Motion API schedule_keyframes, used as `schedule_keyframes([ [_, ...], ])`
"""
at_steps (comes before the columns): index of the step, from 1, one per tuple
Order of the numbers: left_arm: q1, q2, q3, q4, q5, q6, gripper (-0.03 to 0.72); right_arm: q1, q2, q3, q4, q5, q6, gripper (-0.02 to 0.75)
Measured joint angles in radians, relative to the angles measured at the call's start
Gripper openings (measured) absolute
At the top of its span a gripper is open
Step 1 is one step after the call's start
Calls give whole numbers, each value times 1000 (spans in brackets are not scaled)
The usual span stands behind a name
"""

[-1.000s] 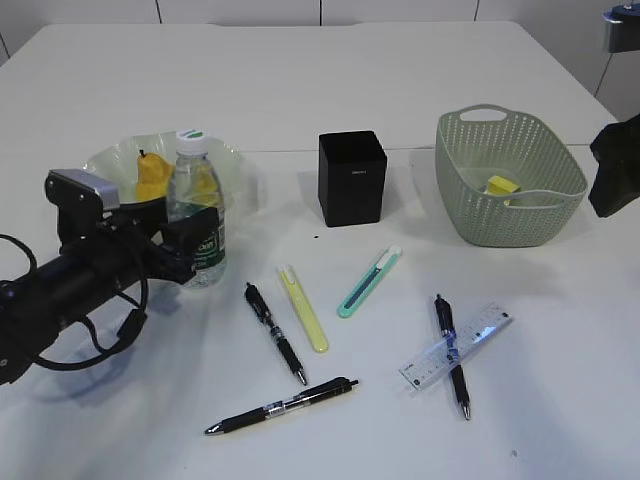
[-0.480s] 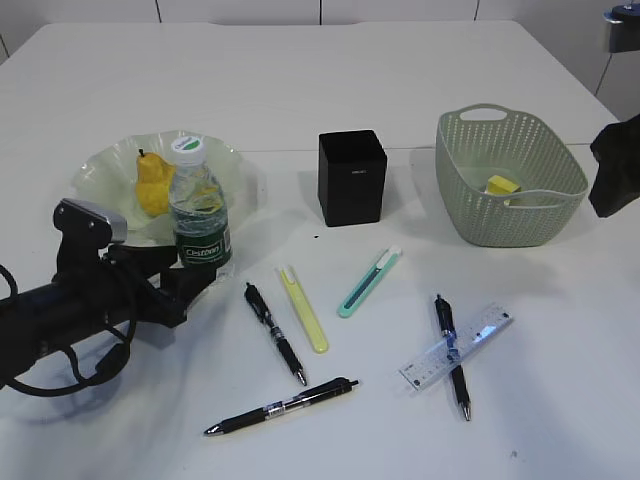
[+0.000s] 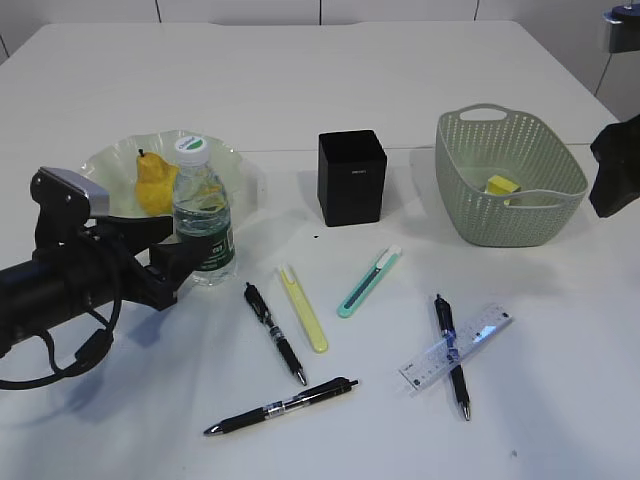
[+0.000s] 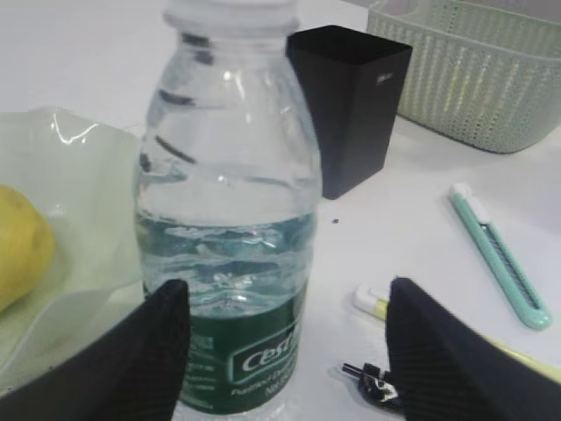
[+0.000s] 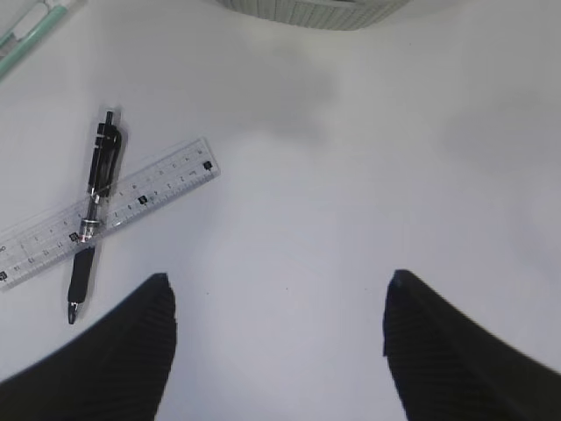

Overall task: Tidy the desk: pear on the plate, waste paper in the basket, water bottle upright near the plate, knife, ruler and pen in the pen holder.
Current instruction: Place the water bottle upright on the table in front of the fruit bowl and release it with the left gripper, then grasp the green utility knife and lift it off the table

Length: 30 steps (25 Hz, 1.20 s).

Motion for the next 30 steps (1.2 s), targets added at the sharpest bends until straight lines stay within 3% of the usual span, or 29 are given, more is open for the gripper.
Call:
schedule_keyframes([
  [12, 0, -250, 113, -11, 2, 0, 497, 0, 0, 0, 0, 4, 0, 547],
  [21, 5, -407, 146, -266, 16, 0, 497, 0, 0, 0, 0, 7, 0, 547],
  [24, 56, -416, 146, -324, 61, -18, 497, 0, 0, 0, 0, 7, 0, 547],
  [30, 221, -421, 146, -351, 172, -97, 491, 0, 0, 0, 2, 7, 0, 547],
])
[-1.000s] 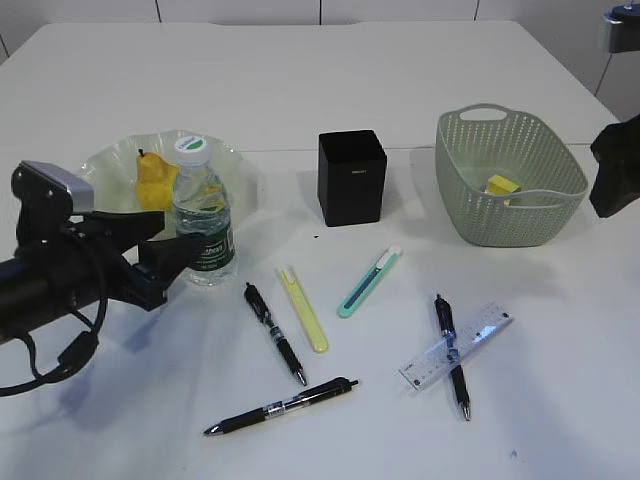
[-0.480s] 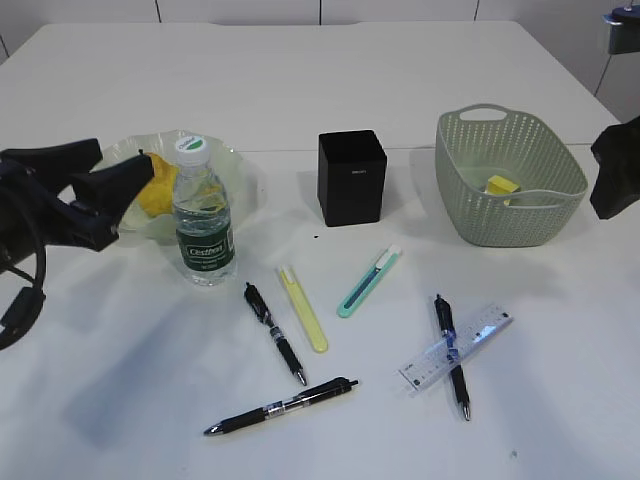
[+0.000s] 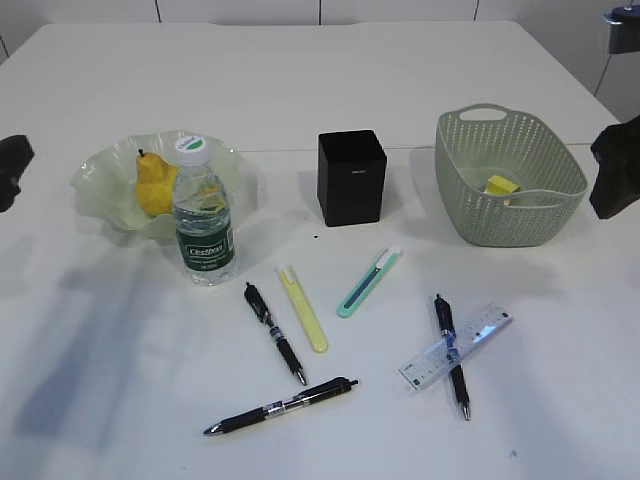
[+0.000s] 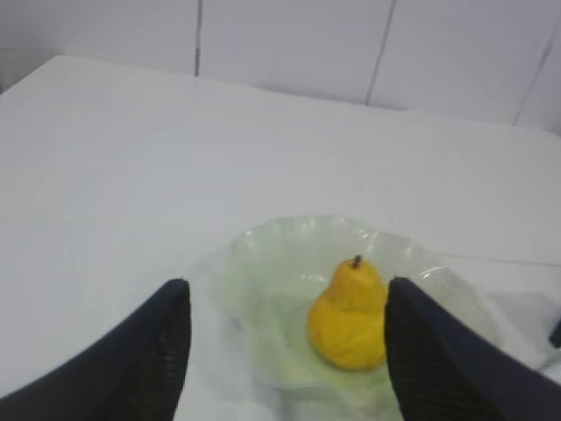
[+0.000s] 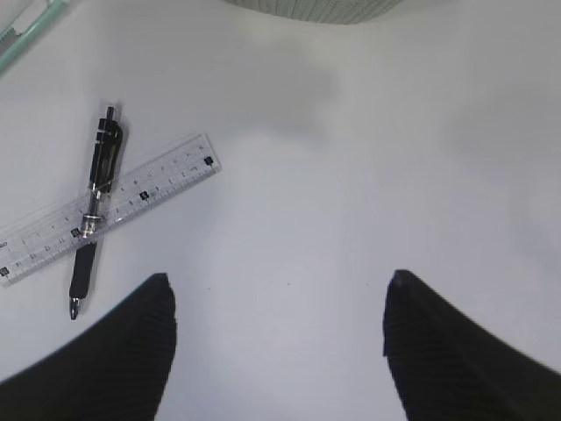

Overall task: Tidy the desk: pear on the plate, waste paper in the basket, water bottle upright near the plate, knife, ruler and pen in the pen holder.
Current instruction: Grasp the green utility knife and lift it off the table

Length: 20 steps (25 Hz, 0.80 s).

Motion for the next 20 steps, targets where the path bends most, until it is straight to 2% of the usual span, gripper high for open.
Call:
schedule_keyframes([
  [4, 53, -49, 0, -4, 198, -10, 488, 0, 0, 0, 2, 0, 0, 547],
  [11, 57, -193, 0, 74, 649, -17, 484, 0, 0, 0, 5, 2, 0, 547],
  [17, 57, -306, -5, 83, 948, -41, 482, 0, 0, 0, 7, 2, 0, 547],
  [20, 57, -319, -53, 69, 1153, -42, 480, 0, 0, 0, 7, 2, 0, 547],
])
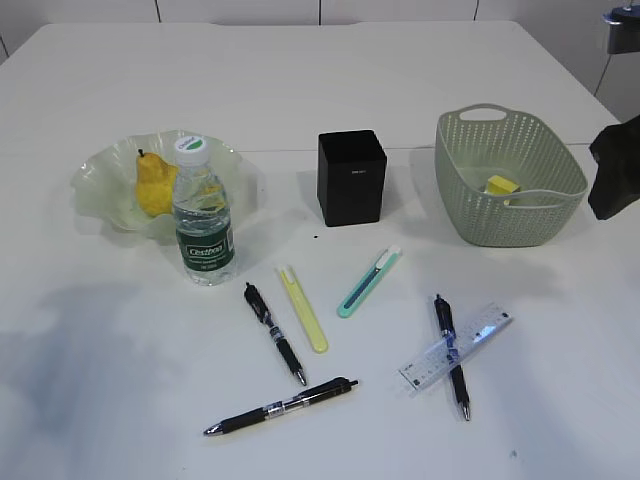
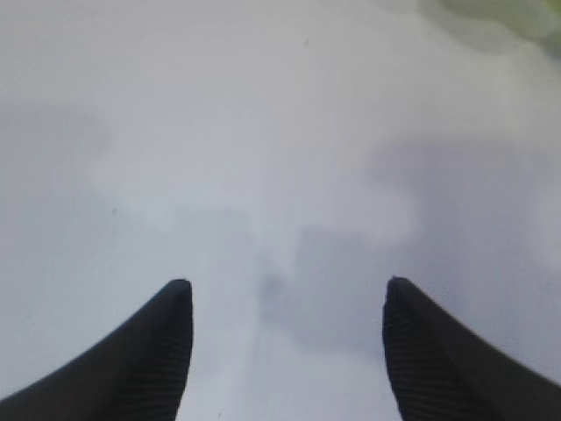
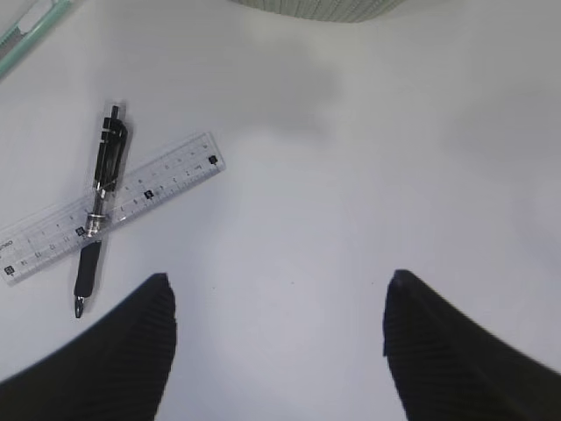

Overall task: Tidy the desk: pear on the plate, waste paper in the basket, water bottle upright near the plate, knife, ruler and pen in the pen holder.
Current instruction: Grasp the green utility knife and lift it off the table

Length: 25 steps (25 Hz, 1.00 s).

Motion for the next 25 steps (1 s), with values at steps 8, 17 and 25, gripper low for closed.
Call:
schedule_keyframes([
  [8, 0, -2, -226, -256, 454, 197, 479, 0, 0, 0, 31, 0, 0, 547],
  [17, 0, -17, -449, -385, 802, 349, 479, 0, 0, 0, 138, 0, 0, 534],
  [25, 0, -24, -454, -404, 752, 349, 452, 122, 23, -10, 196, -28, 32, 533],
])
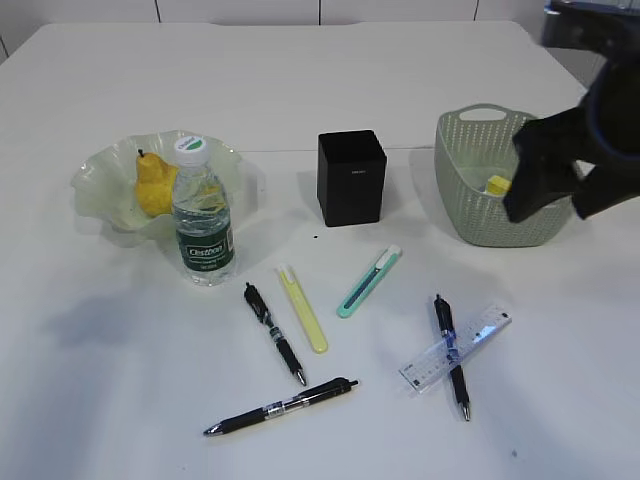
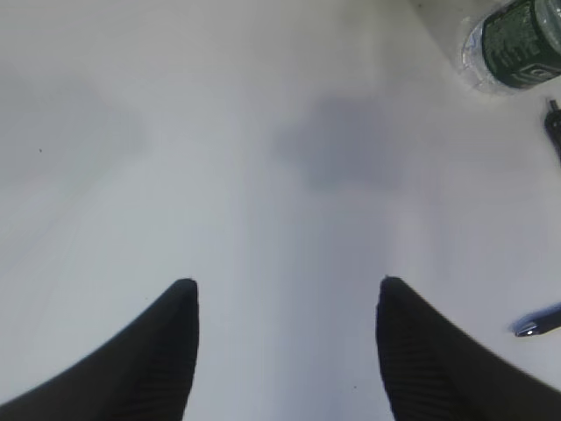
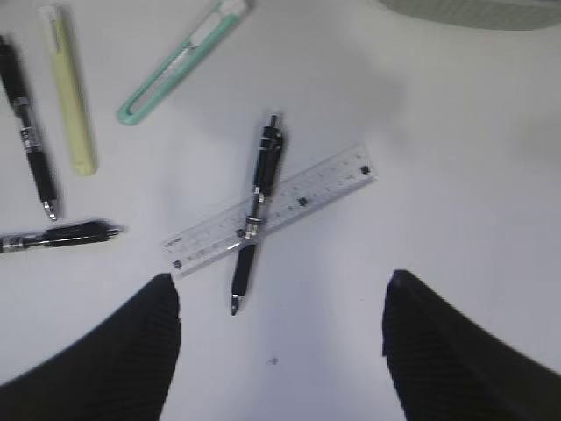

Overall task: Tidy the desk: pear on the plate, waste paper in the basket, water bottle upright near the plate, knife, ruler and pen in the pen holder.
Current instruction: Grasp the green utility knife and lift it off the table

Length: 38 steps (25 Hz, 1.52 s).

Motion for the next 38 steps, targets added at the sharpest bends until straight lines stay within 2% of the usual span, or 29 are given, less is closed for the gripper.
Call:
schedule_keyframes([
  [5, 0, 0, 0, -87, -24, 0, 450, 113, 122, -125, -5, -9, 118, 533],
  [9, 0, 0, 0, -126, -24, 0, 450, 164, 253, -280, -69, -7, 264, 505],
  [14, 0, 0, 0, -131, -24, 0, 450, 174, 419, -462, -116, 27, 436, 483],
  [21, 0, 0, 0, -133, -24, 0, 450, 174, 645, -645, -118, 141, 614, 482],
  [28, 0, 0, 0, -133, -24, 0, 449, 174, 768, -731, -119, 150, 707, 482],
  [38, 0, 0, 0, -133, -26, 0, 449, 174, 799, -738, -146, 150, 835, 482],
])
